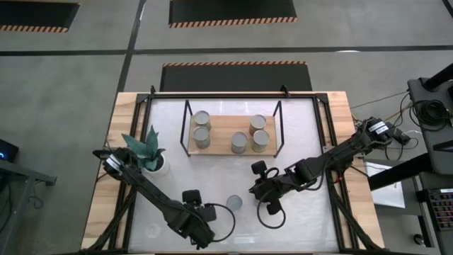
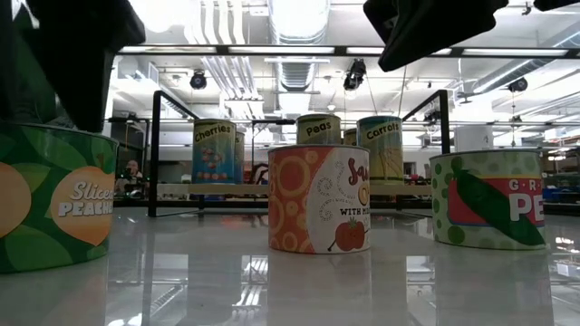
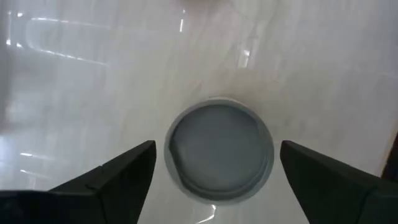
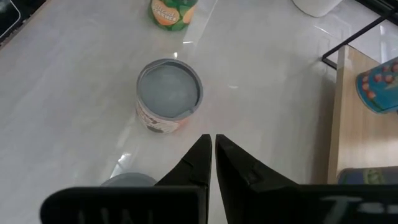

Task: Pick and place cans onto a shelf
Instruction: Put the small canned slice peaches on the shelf

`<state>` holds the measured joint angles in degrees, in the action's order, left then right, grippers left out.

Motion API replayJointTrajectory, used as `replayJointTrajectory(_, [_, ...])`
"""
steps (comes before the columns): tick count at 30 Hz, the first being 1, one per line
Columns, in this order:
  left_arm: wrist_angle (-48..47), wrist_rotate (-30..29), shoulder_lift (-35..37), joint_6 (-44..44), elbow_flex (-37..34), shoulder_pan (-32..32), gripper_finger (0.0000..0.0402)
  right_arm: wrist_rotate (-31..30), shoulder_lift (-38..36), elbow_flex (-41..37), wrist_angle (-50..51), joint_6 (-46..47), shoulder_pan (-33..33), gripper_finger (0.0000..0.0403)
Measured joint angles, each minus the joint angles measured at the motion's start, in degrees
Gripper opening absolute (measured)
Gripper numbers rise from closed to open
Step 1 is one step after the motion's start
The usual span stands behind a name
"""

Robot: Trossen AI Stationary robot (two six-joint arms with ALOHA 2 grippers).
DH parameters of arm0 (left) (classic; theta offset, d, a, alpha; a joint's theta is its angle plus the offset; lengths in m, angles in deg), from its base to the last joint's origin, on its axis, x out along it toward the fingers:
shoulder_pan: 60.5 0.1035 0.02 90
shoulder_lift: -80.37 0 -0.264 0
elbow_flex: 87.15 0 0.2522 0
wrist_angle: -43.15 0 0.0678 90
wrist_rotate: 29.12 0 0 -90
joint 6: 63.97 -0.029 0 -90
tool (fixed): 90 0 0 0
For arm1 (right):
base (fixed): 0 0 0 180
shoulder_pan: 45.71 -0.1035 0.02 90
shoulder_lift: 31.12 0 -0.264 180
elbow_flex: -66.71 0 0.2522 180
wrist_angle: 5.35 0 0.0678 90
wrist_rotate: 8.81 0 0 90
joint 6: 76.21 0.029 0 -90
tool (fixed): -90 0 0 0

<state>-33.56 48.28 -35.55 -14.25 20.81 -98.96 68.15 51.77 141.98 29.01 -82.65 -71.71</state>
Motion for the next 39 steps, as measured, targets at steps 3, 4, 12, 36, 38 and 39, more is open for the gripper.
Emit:
replayJointTrajectory(3, [2.87,0.06,0.0,0.02,-2.28,0.0,0.0324,0.0,0.0,-0.17,-0.01,0.37,-0.02,0.0013])
replayJointTrajectory(4, [3.75,0.06,0.0,0.01,-2.88,0.0,0.0324,0.0,0.0,-0.19,0.04,0.44,0.0,0.0013])
replayJointTrajectory(12, [5.17,0.05,0.09,0.11,-4.52,0.0,0.032,-0.02,0.0,-0.2,-0.07,0.46,0.0,0.0013])
replayJointTrajectory(36, [-12.94,1.67,0.98,-14.95,13.06,6.55,0.0274,-0.51,-11.0,-0.27,1.74,-6.44,0.86,0.0013])
replayJointTrajectory(38, [-16.16,1.32,0.98,-17.9,16.77,8.55,0.0274,-0.53,-13.73,-0.28,1.45,-6.64,0.92,0.0013])
replayJointTrajectory(39, [-17.54,1.11,0.98,-19.42,18.64,9.64,0.0274,-0.55,-14.83,-0.33,1.01,-6.67,0.92,0.0013])
